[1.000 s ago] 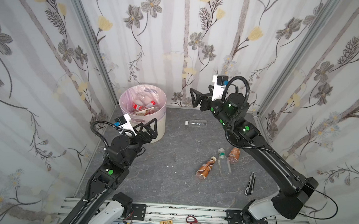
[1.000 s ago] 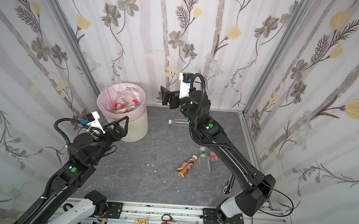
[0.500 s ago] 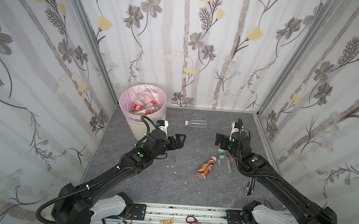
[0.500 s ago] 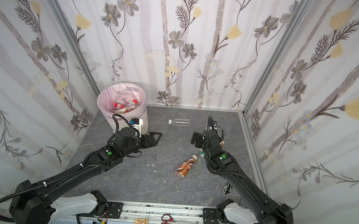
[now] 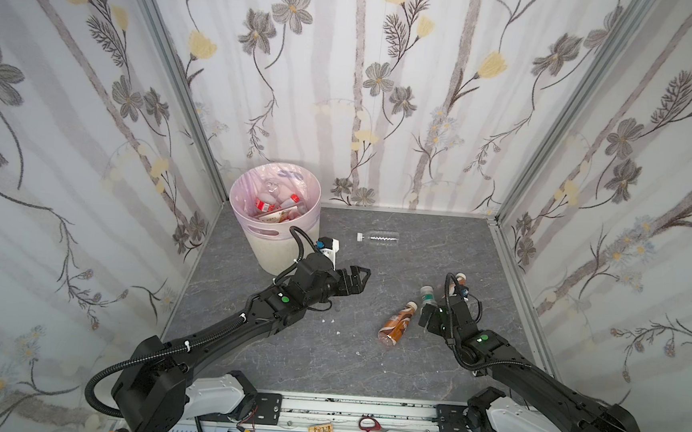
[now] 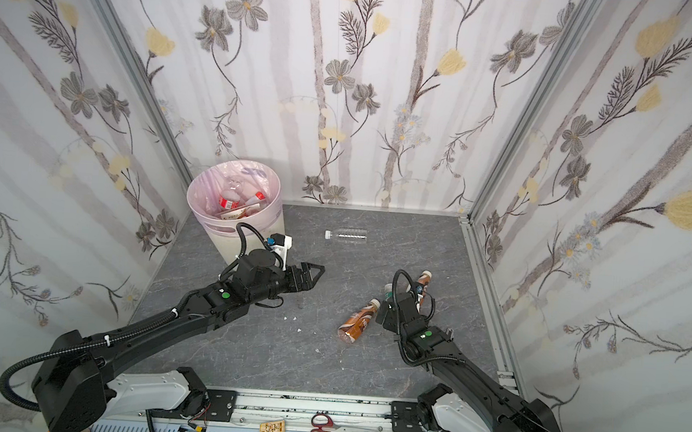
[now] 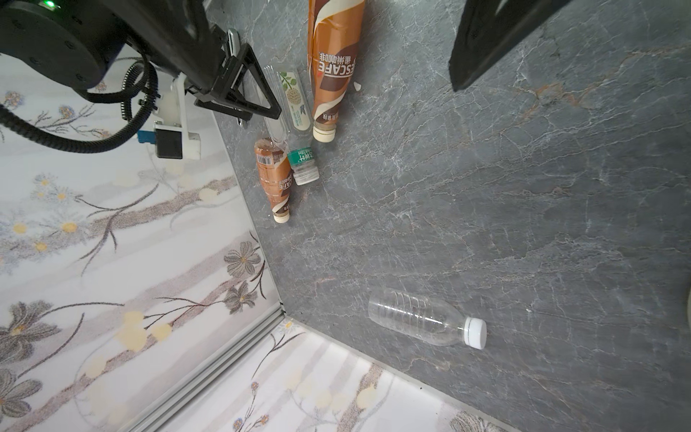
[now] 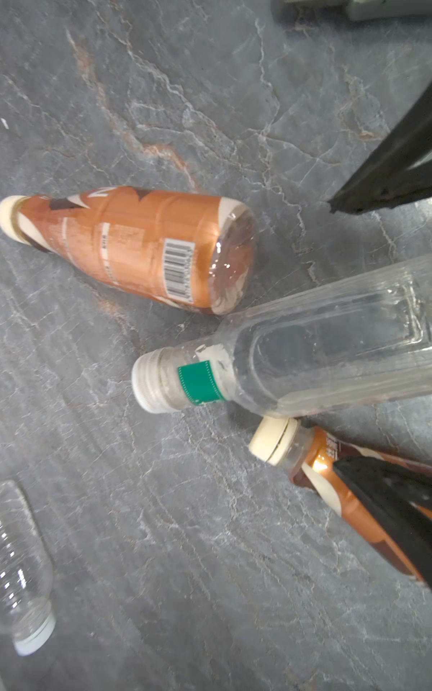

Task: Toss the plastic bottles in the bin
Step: 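Lower the right gripper around the clear green-label bottle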

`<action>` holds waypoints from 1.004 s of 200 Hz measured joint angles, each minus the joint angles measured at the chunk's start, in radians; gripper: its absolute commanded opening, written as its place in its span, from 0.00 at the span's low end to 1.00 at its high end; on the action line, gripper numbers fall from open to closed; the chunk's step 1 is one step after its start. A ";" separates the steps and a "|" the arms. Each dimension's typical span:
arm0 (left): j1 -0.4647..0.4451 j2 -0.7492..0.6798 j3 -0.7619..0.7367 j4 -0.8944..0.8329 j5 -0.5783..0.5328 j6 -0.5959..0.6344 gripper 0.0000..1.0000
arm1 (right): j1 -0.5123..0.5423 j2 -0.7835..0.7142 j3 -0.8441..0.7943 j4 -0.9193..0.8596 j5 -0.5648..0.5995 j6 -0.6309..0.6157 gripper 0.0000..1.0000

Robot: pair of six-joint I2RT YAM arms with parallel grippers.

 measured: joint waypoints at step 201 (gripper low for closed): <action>-0.031 0.017 -0.018 0.049 0.066 -0.006 1.00 | -0.002 0.188 0.082 0.085 -0.097 -0.039 0.58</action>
